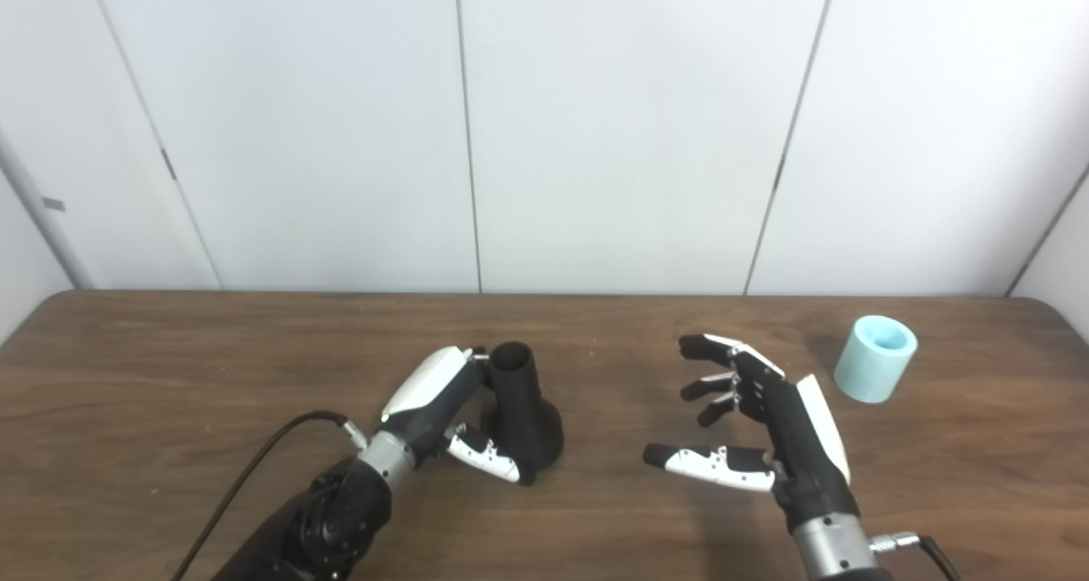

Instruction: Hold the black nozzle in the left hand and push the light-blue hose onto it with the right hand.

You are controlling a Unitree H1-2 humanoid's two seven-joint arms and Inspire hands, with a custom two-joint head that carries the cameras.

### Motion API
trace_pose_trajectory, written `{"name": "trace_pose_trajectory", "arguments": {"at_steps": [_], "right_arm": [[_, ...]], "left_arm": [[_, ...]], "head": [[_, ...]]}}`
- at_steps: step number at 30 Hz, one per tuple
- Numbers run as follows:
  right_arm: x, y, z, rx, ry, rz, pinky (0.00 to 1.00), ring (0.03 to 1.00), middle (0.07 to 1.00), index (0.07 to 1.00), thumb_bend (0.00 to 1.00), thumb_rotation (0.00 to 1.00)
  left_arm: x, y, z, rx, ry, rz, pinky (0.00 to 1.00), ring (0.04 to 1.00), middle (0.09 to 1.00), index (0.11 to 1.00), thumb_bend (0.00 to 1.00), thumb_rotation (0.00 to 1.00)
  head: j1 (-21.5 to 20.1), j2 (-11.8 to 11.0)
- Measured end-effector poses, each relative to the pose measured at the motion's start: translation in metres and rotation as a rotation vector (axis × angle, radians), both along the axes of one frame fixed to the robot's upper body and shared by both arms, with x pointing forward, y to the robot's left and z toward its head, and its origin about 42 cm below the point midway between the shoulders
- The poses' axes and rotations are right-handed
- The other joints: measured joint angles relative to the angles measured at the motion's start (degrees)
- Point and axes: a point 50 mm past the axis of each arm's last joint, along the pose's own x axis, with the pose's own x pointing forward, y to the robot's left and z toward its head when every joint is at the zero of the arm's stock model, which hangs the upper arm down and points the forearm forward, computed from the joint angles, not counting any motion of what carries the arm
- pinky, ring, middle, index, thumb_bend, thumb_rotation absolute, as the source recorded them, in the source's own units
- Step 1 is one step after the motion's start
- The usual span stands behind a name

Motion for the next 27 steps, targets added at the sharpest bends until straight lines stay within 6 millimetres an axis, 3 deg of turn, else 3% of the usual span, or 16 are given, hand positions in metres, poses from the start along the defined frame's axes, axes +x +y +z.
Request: {"name": "trace_pose_trajectory", "arguments": {"at_steps": [5, 8, 13, 16, 21, 27], "right_arm": [[-0.002, -0.006, 0.021, -0.027, -0.040, -0.033, 0.46, 0.599, 0.759, 0.729, 0.66, 0.00], [0.003, -0.024, 0.042, -0.127, -0.011, -0.065, 0.51, 0.636, 0.794, 0.775, 0.69, 0.03], [0.008, -0.078, 0.100, -0.422, 0.048, -0.175, 0.53, 0.661, 0.842, 0.803, 0.76, 0.15], [0.008, -0.093, 0.134, -0.512, 0.010, -0.271, 0.52, 0.640, 0.830, 0.793, 0.78, 0.17], [0.015, -0.097, 0.155, -0.587, 0.024, -0.252, 0.46, 0.643, 0.816, 0.785, 0.80, 0.15], [0.023, -0.123, 0.186, -0.678, 0.016, -0.329, 0.50, 0.690, 0.835, 0.779, 0.81, 0.07]], "left_arm": [[-0.001, -0.008, -0.003, -0.006, -0.009, -0.042, 1.00, 0.597, 0.483, 0.489, 0.53, 0.00], [0.000, -0.007, -0.004, -0.003, -0.013, -0.053, 1.00, 0.598, 0.489, 0.486, 0.53, 0.00], [0.000, -0.004, -0.006, 0.025, -0.041, -0.069, 1.00, 0.604, 0.487, 0.487, 0.53, 0.00], [0.000, 0.000, -0.006, 0.047, -0.053, -0.068, 1.00, 0.607, 0.480, 0.492, 0.53, 0.00], [0.000, -0.004, -0.005, 0.089, -0.081, -0.077, 1.00, 0.586, 0.466, 0.500, 0.53, 0.00], [0.002, -0.003, -0.003, 0.141, -0.111, -0.082, 1.00, 0.595, 0.467, 0.500, 0.53, 0.00]], "head": [[-3.42, -0.35], [-5.88, -0.88], [-8.52, -1.41], [-10.89, -1.93], [-12.04, -2.28], [-13.44, -3.16]]}}
